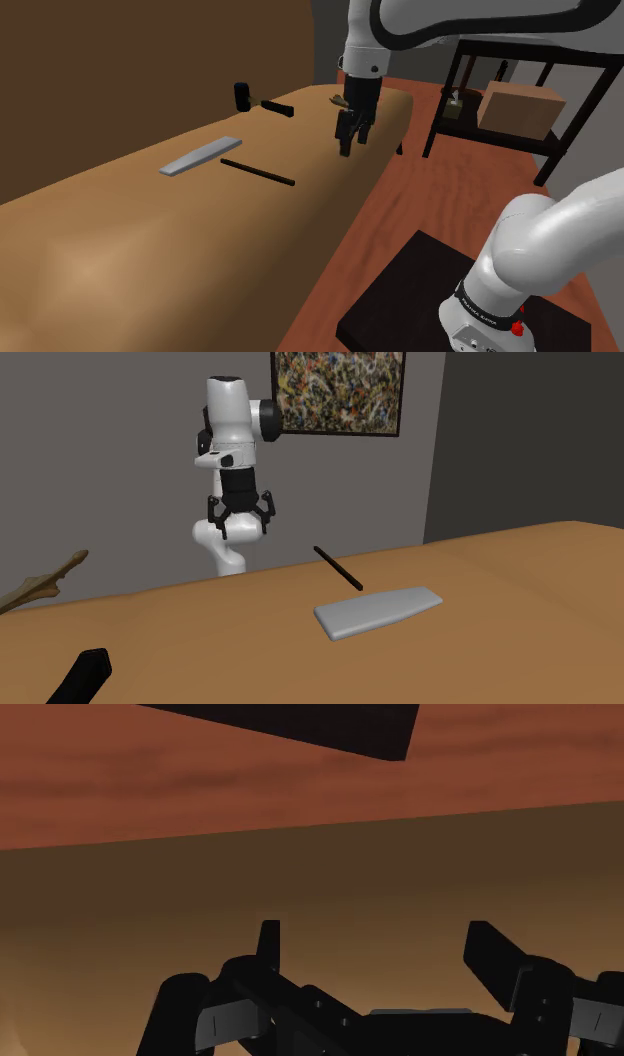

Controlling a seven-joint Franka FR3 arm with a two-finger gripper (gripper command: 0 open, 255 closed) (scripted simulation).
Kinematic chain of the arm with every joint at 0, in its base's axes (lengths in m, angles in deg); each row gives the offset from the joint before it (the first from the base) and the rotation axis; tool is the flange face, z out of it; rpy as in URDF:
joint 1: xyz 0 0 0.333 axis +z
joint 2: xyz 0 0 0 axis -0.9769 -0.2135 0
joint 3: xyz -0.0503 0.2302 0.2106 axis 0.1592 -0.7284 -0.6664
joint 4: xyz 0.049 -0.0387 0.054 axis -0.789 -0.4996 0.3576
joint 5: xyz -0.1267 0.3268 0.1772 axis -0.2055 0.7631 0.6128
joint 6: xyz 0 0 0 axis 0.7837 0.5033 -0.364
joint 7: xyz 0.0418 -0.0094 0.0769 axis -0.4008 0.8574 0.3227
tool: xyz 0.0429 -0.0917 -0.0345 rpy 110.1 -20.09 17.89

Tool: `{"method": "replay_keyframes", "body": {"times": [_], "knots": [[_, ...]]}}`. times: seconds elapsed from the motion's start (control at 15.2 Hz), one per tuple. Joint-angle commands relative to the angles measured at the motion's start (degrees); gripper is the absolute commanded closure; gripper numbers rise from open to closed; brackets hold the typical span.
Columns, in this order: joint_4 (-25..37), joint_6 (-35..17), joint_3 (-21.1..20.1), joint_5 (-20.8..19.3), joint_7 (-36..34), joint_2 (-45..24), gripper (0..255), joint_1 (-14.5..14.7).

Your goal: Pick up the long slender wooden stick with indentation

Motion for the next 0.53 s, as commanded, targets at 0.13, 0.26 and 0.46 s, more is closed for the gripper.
{"method": "replay_keyframes", "body": {"times": [0.13,0.26,0.46], "knots": [[4.54,-3.44,-3.85,0.16,-3.59,-5.71,0,1.08],[7.2,-4.86,-5.69,-0.25,-5.39,-8.75,0,1.51],[11.64,-6.66,-8.4,-1.45,-8.25,-13.55,0,2.15]]}}
